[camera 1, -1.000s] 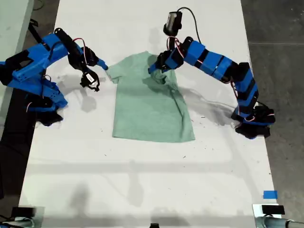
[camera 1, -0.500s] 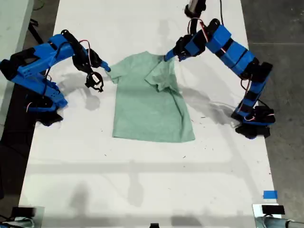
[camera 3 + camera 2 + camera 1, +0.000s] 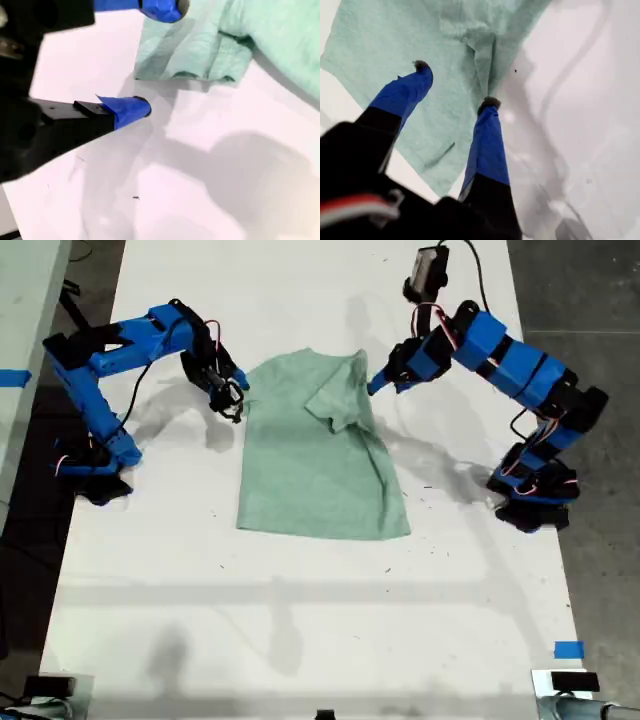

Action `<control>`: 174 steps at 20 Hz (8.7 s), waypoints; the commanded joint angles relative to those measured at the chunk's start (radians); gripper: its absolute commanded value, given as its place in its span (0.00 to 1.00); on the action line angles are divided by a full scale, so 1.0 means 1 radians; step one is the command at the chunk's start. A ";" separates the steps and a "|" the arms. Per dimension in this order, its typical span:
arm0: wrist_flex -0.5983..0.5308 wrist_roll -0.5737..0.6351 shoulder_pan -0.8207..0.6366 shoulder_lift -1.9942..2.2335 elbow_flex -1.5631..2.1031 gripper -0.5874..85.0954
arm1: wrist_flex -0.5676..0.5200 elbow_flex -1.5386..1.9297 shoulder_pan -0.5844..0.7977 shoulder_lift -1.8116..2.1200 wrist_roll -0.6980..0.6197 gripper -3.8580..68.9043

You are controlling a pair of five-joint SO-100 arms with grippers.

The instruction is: Fold t-shirt

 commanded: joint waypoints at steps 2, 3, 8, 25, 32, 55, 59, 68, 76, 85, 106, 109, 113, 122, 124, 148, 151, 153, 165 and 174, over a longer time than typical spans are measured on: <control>0.052 0.014 -0.063 -0.121 -0.138 0.23 | -0.040 0.103 -0.020 0.192 0.034 0.36; 0.067 0.014 -0.081 -0.164 -0.166 0.15 | -0.043 0.138 -0.025 0.236 0.041 0.34; 0.137 0.044 -0.084 -0.190 -0.262 0.01 | -0.074 0.318 -0.032 0.411 0.080 0.25; -0.164 0.021 0.313 -0.192 -0.704 0.02 | -0.078 0.601 -0.025 0.706 0.144 0.19; -0.097 0.164 0.307 -0.227 -0.911 0.44 | -0.097 0.750 -0.080 0.844 0.192 0.33; -0.080 -0.344 0.942 0.686 0.382 0.40 | -0.756 0.997 -0.601 0.230 0.411 0.17; -0.071 -0.337 0.933 0.689 0.383 0.40 | -0.571 0.821 -0.594 0.242 0.400 0.04; -0.069 -0.344 0.936 0.715 0.407 0.40 | -0.514 0.235 -0.644 -0.106 0.367 0.04; -0.060 -0.367 0.946 0.769 0.462 0.40 | -0.175 -0.511 -0.687 -0.449 0.302 0.46; -0.187 -0.604 1.154 0.568 0.433 0.40 | -0.006 -0.469 -0.615 -0.391 0.253 0.38; 0.044 -0.594 1.049 0.268 0.051 0.01 | -0.161 0.373 -0.603 0.052 0.434 0.10; 0.011 -0.423 1.035 0.175 -0.166 0.01 | -0.186 0.405 -0.601 0.057 0.436 0.10; 0.054 -0.239 1.008 -0.261 -0.709 0.01 | -0.198 0.439 -0.601 0.091 0.446 0.10; 0.387 -0.109 0.963 -0.101 -0.865 0.45 | -0.219 0.517 -0.583 0.176 0.448 0.10; 0.508 -0.143 0.977 0.020 -0.821 0.45 | -0.196 0.532 -0.577 0.218 0.448 0.11; 0.206 -0.523 1.055 0.083 -0.324 0.38 | 0.031 -0.118 -0.673 -0.264 0.538 0.47; 0.206 -0.522 1.072 -0.018 -0.431 0.38 | 0.044 -0.202 -0.692 -0.351 0.558 0.47; 0.206 -0.518 1.074 -0.066 -0.472 0.38 | 0.043 -0.236 -0.696 -0.396 0.566 0.47; 0.115 -0.517 1.046 -0.221 -0.532 0.37 | -0.087 -0.276 -0.678 -0.561 0.537 0.48; 0.158 -0.523 0.963 -0.439 -0.661 0.19 | -0.129 -0.379 -0.673 -0.739 0.509 0.46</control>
